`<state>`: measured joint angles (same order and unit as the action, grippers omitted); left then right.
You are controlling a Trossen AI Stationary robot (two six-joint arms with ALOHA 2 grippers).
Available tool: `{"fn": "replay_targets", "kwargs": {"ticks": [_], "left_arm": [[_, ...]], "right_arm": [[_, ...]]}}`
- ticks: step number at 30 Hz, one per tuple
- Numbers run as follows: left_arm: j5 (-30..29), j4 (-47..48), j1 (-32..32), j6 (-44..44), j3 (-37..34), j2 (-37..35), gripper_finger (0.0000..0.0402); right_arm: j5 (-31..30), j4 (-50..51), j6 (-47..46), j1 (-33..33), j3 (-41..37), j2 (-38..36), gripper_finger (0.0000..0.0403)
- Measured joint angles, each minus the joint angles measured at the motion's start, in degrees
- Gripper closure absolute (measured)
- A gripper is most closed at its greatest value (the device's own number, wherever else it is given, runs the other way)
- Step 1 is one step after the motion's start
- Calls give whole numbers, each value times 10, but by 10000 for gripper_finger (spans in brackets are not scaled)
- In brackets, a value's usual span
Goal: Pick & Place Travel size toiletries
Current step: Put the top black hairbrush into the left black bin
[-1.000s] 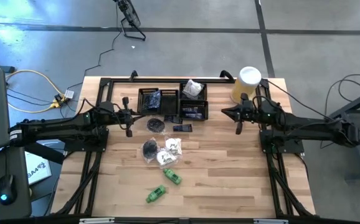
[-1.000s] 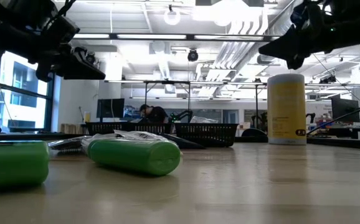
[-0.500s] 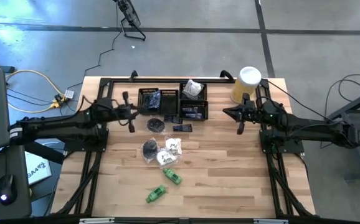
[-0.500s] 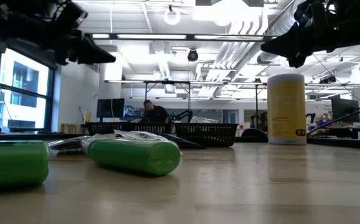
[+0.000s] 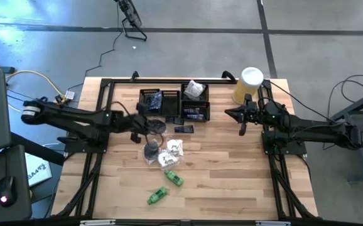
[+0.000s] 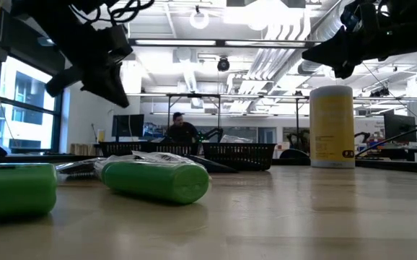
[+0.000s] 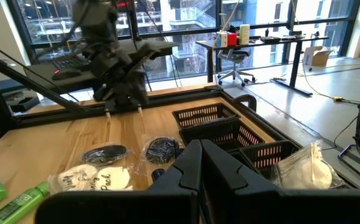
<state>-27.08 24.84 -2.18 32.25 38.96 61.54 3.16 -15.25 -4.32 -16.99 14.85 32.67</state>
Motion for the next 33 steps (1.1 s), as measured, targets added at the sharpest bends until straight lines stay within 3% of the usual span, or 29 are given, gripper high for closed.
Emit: {"fn": "replay_targets", "kwargs": {"ticks": [8,19,23,29,33], "left_arm": [[-23,-7,-78,-24,2,33,402],[10,10,-80,8,3,44,394],[10,13,-80,5,3,43,355],[8,84,-80,5,1,44,257],[7,78,-80,-10,-29,44,208]], "right_arm": [[-2,0,-3,0,0,0,400],[-2,0,-4,0,1,5,400],[-2,0,-4,0,1,9,400],[-2,0,-4,0,1,10,400],[-2,1,-5,0,1,10,401]]}}
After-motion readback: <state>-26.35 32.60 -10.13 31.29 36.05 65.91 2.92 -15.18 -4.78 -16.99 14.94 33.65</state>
